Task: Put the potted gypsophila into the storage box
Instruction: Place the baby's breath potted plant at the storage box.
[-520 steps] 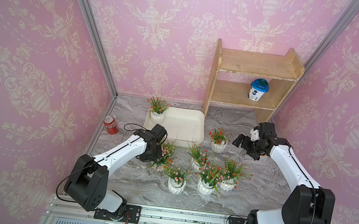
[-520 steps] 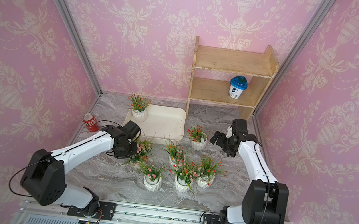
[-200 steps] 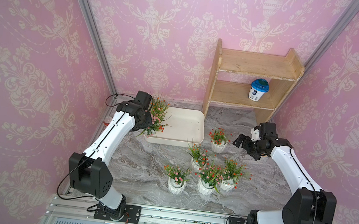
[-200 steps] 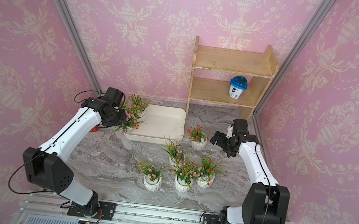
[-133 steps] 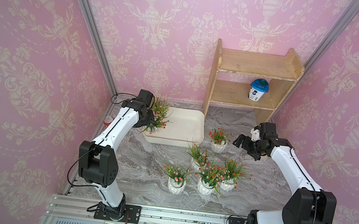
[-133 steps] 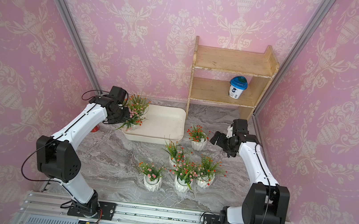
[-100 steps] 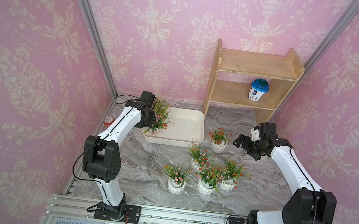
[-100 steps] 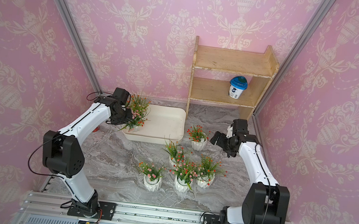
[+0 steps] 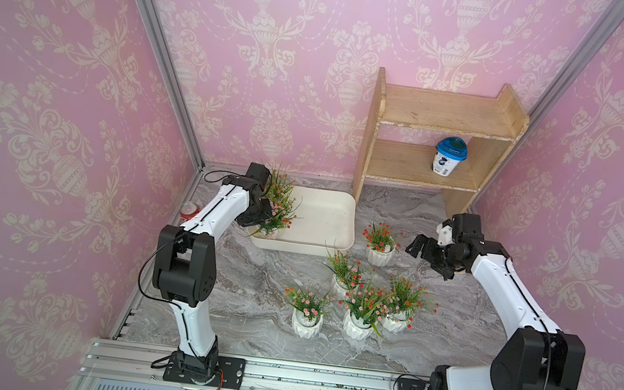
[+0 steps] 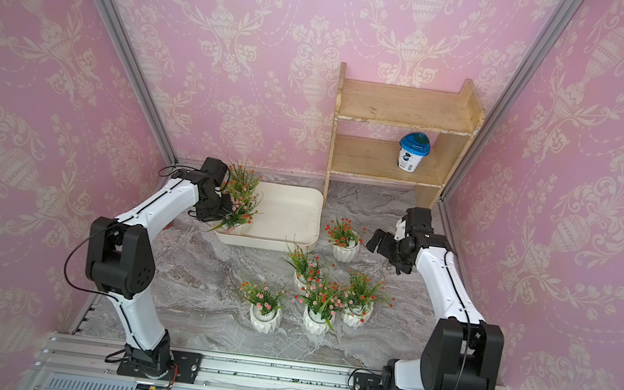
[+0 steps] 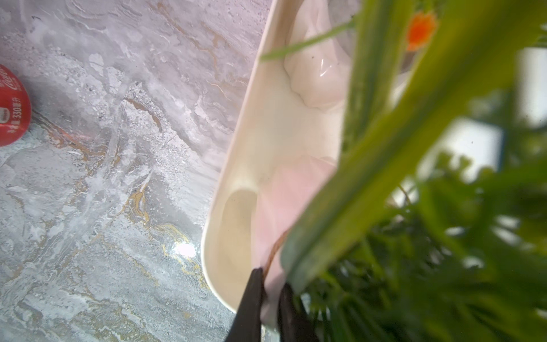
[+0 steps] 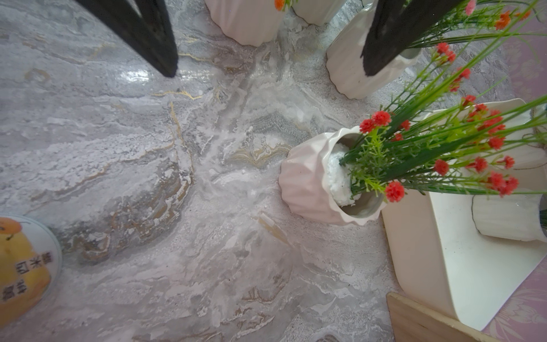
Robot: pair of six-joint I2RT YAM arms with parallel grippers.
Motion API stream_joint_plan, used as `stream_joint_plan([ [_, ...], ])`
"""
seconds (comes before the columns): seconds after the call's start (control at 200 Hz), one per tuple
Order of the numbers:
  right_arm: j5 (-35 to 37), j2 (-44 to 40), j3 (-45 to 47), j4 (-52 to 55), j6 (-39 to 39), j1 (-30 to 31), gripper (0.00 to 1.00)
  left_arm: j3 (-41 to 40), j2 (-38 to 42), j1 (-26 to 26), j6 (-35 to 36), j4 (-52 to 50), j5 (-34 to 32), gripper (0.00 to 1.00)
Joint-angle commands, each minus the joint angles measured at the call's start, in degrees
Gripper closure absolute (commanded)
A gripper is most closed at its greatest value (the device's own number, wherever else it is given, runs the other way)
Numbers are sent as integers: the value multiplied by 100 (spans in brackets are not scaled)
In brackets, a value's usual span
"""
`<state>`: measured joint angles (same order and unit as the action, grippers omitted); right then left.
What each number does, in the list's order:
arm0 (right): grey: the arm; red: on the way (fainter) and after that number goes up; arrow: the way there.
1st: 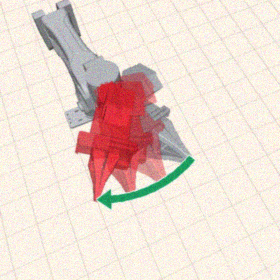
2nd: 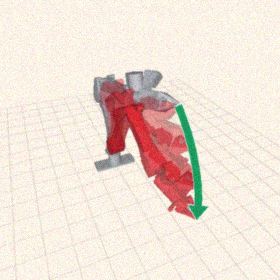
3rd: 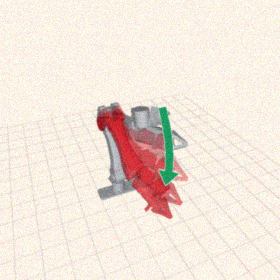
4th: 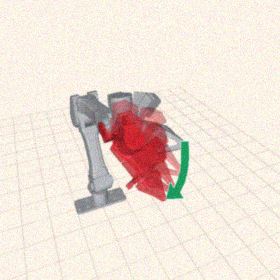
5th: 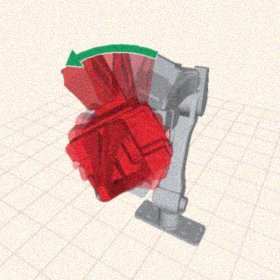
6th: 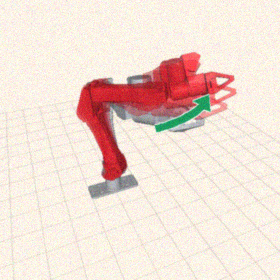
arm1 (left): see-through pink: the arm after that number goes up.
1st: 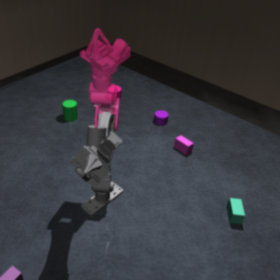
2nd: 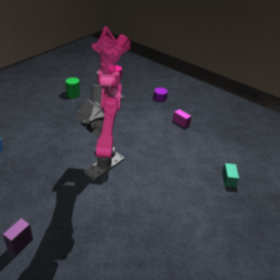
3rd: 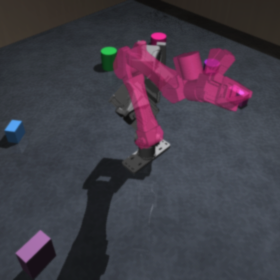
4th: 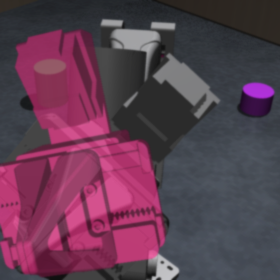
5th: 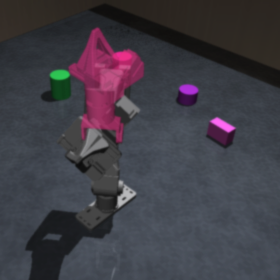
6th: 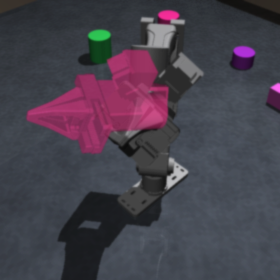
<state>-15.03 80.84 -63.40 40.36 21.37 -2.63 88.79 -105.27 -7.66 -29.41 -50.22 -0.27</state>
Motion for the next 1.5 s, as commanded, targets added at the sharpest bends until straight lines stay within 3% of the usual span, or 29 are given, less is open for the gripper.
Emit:
stream_joint_plan([
  [0.0, 46, -15, 38, 96, -93, -29, 0, 81, -2, 47, -14, 60, 159, 100],
  [0.841, 10, 1, 73, 69, -62, -39, 1, -238, -152, 128, 76, -11, 314, 100],
  [1.496, 15, 26, 64, 78, -54, -42, 0, -285, -91, 160, 150, -155, 23, 86],
])
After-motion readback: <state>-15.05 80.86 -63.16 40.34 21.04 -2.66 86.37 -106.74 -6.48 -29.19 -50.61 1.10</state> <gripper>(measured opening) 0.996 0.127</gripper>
